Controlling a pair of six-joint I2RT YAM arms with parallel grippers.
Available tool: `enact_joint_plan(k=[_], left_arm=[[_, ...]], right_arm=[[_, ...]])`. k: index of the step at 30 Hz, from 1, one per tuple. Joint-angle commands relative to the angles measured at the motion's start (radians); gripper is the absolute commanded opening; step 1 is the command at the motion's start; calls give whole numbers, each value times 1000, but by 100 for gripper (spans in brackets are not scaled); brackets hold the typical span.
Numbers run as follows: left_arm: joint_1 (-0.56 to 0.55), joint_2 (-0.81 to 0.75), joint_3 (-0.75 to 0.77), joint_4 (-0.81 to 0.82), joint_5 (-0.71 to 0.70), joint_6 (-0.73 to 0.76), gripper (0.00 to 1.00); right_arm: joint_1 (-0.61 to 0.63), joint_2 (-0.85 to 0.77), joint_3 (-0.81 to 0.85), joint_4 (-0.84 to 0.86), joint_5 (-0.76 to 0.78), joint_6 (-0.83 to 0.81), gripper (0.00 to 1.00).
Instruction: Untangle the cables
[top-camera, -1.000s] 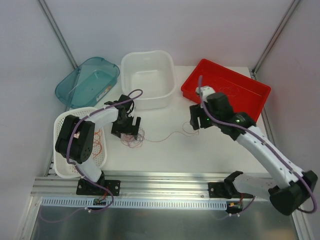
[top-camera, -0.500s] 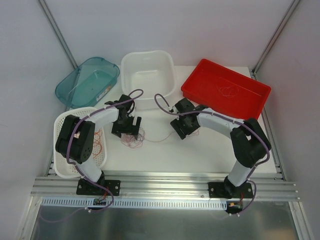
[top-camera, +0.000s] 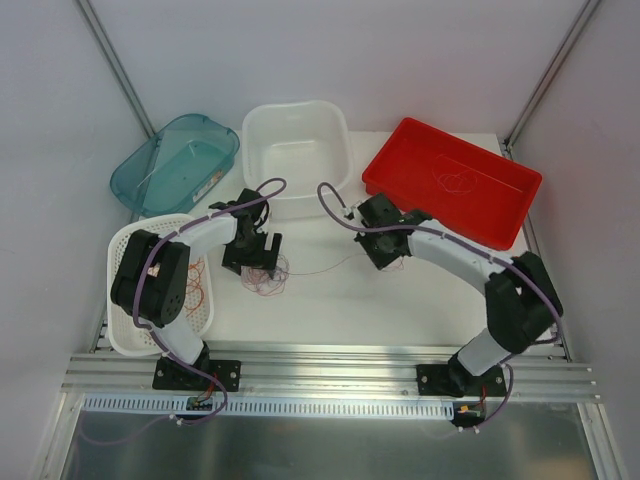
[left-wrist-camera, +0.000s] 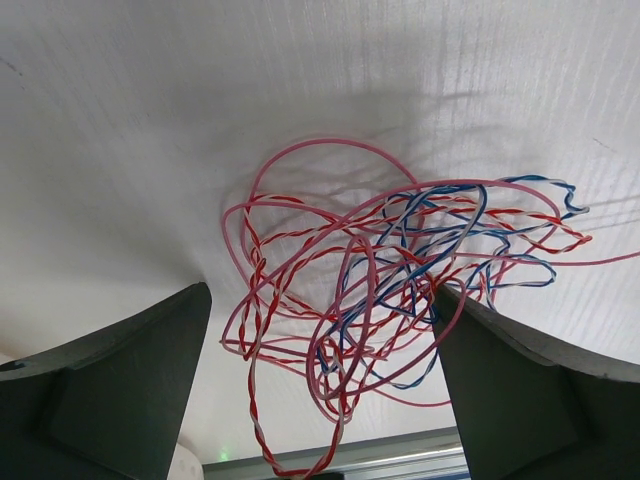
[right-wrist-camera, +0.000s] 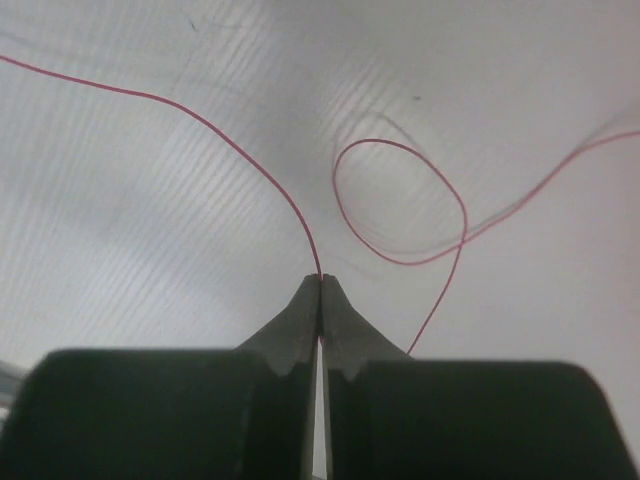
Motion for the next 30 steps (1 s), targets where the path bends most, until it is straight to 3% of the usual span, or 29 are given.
enact_joint_plan(k=[1,8,15,21,30], left_arm=[[-7,-10,32,-35,-35,3,91],[-7,-1,33,-44,-59,5,91],[-7,0,35,-54,-80,5,91],[-7,5,36,-57,-94,5,91],[-4,9,35,-66,-172,8,91]], right_arm=[[2,-214,31,-67,45,0,1],[-24,-504,172,-162,78,12,1],[-86,-696,305,-162,65,59,1],[-138,-780,420,-149,106,61,1],[-147,-847,496,-104,328,30,1]])
